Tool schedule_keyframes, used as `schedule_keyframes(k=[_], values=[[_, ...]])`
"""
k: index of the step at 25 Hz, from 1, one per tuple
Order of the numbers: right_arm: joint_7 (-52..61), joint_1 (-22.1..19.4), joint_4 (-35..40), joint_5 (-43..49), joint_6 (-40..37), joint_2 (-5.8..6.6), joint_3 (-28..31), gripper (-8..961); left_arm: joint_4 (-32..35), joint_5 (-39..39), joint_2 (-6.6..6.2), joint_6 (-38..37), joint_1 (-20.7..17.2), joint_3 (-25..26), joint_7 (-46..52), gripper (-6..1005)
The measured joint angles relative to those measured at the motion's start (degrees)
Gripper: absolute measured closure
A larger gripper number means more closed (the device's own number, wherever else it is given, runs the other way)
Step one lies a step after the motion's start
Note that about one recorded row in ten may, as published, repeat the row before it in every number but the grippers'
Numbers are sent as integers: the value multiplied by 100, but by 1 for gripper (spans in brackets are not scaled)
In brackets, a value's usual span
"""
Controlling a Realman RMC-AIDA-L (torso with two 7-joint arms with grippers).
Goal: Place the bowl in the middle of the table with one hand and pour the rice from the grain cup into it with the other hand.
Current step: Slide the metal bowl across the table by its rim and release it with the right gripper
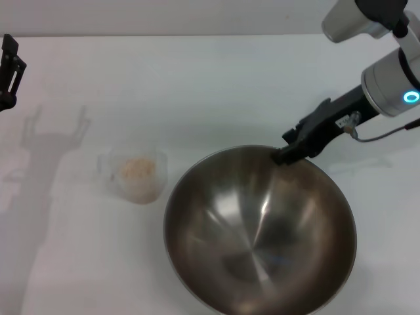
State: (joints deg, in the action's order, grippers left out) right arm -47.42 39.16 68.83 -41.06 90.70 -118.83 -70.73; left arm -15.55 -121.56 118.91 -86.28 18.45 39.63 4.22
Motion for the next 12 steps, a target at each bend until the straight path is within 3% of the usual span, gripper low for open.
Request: schedule_keyframes(k=[1, 8, 12], values=[[-25, 24, 96, -24, 0, 0, 2, 490, 0, 0, 0, -3, -7, 0, 0, 159], [-106, 115, 404, -186, -219, -7, 37, 463, 8, 0, -4, -39, -81, 42, 0, 159], [-167, -25, 819, -250, -986, -19, 5, 451, 15, 0, -6, -45, -91, 55, 0, 159]])
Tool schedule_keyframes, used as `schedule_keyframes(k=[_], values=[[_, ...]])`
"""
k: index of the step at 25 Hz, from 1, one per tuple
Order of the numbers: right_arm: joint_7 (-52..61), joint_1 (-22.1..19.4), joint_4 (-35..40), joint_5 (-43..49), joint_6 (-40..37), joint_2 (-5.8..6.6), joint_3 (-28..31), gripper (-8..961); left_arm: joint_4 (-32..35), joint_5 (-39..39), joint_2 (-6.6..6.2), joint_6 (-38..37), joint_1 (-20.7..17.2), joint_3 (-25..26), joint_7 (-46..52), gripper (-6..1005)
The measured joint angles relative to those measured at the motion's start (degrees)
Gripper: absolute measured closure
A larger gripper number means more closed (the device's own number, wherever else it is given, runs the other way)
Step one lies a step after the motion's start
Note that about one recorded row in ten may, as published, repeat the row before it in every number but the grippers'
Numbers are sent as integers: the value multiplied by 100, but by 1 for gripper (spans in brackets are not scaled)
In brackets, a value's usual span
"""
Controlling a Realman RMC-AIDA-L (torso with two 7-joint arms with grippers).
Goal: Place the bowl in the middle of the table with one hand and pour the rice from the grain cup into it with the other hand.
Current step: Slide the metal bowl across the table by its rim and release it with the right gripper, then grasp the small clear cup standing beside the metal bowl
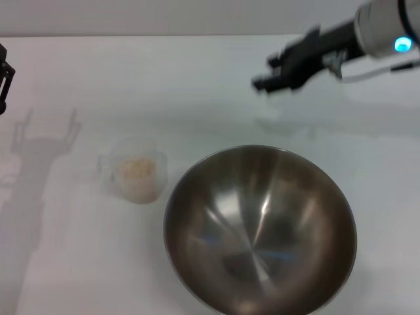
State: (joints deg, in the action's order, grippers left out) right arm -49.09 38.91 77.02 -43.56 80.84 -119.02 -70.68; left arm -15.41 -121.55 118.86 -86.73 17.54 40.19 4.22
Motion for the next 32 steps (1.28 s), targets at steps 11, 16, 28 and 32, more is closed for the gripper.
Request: schedule_keyframes(k=[11, 16, 28, 32], values=[[-238, -1253, 451, 153, -4676, -32, -1467, 451, 0, 1, -3, -11, -48, 24, 0, 159], [-368, -2003, 226, 178, -8018, -63, -2688, 451, -15, -18, -3, -59, -41, 22, 0, 159], [2701, -2030, -3277, 204, -14743, -41, -4870, 451, -24, -53, 6, -300, -80, -61, 38, 159], [4488, -2000, -4629, 263, -15629, -46, -4909, 451, -24, -51, 5, -325, -178, -221, 137, 159]])
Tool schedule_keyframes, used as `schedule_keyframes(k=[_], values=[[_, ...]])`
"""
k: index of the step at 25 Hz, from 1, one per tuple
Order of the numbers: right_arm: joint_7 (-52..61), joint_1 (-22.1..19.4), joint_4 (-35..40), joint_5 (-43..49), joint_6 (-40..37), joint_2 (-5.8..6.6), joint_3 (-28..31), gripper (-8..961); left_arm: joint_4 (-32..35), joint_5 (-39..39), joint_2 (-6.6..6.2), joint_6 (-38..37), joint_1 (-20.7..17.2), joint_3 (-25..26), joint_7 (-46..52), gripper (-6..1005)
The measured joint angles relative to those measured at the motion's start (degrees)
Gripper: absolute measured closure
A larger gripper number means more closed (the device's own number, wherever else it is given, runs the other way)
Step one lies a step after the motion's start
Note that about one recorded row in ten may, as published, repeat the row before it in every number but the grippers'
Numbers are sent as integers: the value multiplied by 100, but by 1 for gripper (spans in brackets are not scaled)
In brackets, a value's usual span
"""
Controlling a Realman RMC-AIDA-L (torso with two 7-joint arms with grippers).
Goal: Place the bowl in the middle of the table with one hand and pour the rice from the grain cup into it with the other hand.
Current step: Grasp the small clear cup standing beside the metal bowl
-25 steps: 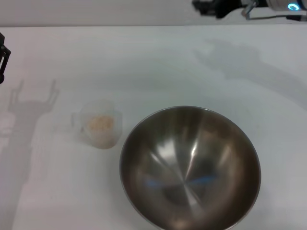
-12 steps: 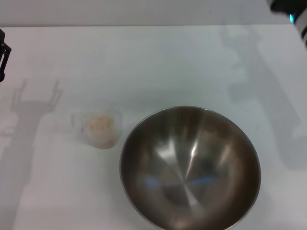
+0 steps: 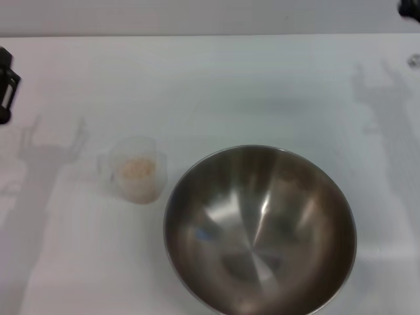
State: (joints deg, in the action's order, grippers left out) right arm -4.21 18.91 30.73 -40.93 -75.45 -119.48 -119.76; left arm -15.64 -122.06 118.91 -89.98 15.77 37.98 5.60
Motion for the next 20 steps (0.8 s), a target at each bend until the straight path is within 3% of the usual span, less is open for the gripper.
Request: schedule_keyframes(k=[2, 5, 7, 9, 11, 13, 18, 20], values=[[988, 136, -1030, 0, -348, 12, 2, 451, 10, -7, 0, -77, -138, -312, 35, 159], [1402, 197, -1584, 0, -368, 17, 14, 451, 21, -5, -1, -125, -198, -427, 34, 159], [1434, 204, -1724, 0, -361, 18, 13, 451, 36, -5, -1, -180, -276, -574, 28, 159], [1433, 201, -1842, 7, -359, 18, 8, 451, 77, -5, -10, -239, -564, -1209, 30, 159], [1433, 202, -1921, 12, -324, 21, 18, 451, 77, -5, -10, -239, -564, -1209, 30, 159], [1443, 216, -1951, 13, -233, 28, 37, 451, 92, -3, -5, -49, -715, -1694, -9, 159], [1434, 288, -1968, 16, -101, 41, 50, 451, 102, -2, -3, 253, -745, -1869, -23, 159], [1433, 315, -1975, 15, -77, 51, 50, 451, 116, -1, -8, 717, -757, -2004, -29, 159]])
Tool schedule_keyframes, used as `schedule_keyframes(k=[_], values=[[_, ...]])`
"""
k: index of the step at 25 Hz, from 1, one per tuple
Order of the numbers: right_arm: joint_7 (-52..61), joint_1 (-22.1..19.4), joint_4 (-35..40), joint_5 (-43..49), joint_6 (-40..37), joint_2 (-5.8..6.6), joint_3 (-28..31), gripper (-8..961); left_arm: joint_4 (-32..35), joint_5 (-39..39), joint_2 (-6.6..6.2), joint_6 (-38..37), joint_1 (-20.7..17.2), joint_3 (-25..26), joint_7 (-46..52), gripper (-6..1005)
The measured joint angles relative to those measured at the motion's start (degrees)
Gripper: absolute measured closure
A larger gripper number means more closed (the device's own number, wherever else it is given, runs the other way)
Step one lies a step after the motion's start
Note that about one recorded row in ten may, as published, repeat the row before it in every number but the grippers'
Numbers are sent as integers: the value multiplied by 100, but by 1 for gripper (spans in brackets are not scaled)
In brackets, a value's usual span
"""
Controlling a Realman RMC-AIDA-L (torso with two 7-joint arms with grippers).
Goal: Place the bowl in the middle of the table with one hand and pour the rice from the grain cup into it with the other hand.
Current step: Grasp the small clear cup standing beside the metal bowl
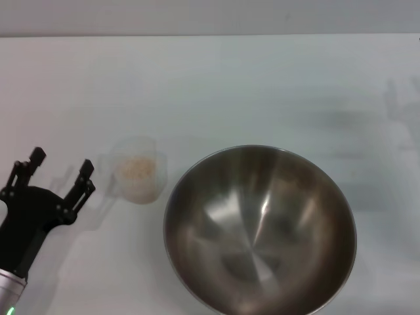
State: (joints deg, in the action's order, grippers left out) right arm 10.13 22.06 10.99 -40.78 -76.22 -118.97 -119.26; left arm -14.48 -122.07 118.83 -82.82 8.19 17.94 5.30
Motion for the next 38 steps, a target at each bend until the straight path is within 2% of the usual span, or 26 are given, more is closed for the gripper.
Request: schedule_keyframes(k=[9, 18, 38], values=[[0, 62, -36, -3, 64, 22, 5, 451, 34, -1, 0, 255, 29, -270, -5, 159], [0, 70, -41, -16, 65, 25, 2, 451, 34, 31, 0, 740, 247, -217, -9, 158], [34, 67, 4, -17, 57, 14, 2, 451, 186, 45, -6, 1036, 579, -45, -12, 159]])
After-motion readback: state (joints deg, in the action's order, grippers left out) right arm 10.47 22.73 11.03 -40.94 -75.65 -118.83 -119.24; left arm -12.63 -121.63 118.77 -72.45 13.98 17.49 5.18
